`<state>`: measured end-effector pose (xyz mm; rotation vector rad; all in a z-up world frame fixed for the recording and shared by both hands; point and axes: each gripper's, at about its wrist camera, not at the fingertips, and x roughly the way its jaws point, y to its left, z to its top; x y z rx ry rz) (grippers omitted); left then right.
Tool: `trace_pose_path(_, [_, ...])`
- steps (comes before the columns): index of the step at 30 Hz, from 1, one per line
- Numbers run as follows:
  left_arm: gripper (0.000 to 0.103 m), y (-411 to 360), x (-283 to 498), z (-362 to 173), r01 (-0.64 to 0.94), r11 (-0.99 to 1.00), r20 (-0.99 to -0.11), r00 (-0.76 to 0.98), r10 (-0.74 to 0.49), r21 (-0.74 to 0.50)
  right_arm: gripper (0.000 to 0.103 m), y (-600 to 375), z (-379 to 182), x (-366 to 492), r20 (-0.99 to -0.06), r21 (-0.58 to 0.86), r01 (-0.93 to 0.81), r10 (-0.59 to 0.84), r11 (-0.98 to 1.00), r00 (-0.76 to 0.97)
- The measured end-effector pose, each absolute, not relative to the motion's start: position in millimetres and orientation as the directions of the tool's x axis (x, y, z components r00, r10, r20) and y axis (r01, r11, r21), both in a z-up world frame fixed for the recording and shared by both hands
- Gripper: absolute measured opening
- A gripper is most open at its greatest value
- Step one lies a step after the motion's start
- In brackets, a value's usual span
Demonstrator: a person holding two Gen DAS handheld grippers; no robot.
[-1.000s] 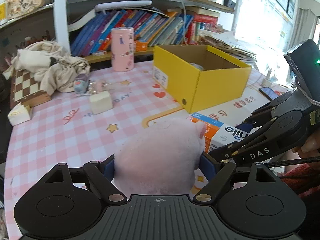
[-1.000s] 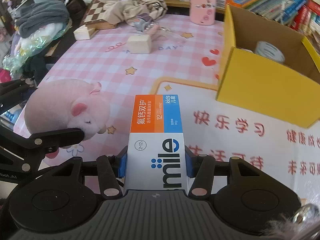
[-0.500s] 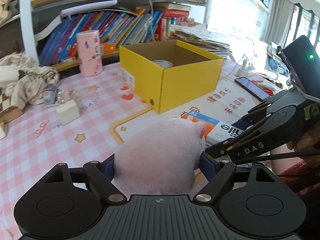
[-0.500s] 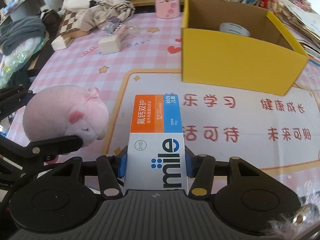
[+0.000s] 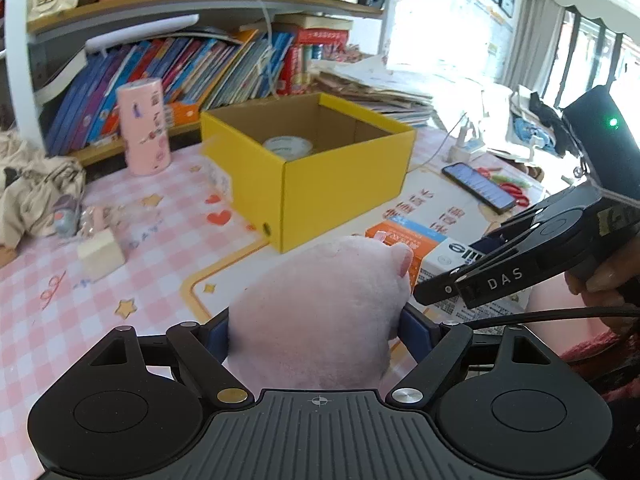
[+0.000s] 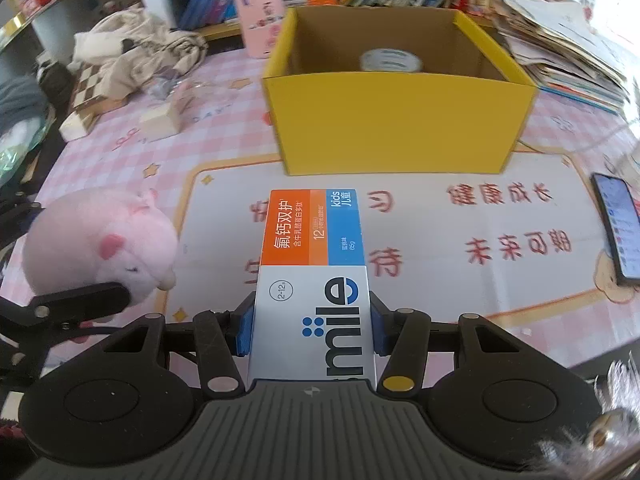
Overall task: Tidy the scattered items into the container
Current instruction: 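Carry the toothpaste box and plush pig toward the yellow box with both tools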
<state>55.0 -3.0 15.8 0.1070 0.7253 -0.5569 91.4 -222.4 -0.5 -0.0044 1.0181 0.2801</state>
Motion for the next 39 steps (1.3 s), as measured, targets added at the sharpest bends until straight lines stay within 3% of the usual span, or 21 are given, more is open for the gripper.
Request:
trace_pose_path(21, [0.084, -70, 77, 28, 0.612, 0.785, -0.633, 0.570, -0.524, -0.098, 0.050, -295, 11, 96, -0.836, 0.114, -0.126, 0.163, 0.985, 0.523])
trace_pose_path(39, [0.084, -116, 116, 81, 0.542, 0.840, -0.506, 0.725, -0.467, 0.002, 0.050, -333, 73, 161, -0.725, 0.094, -0.281, 0.259, 0.955, 0.638])
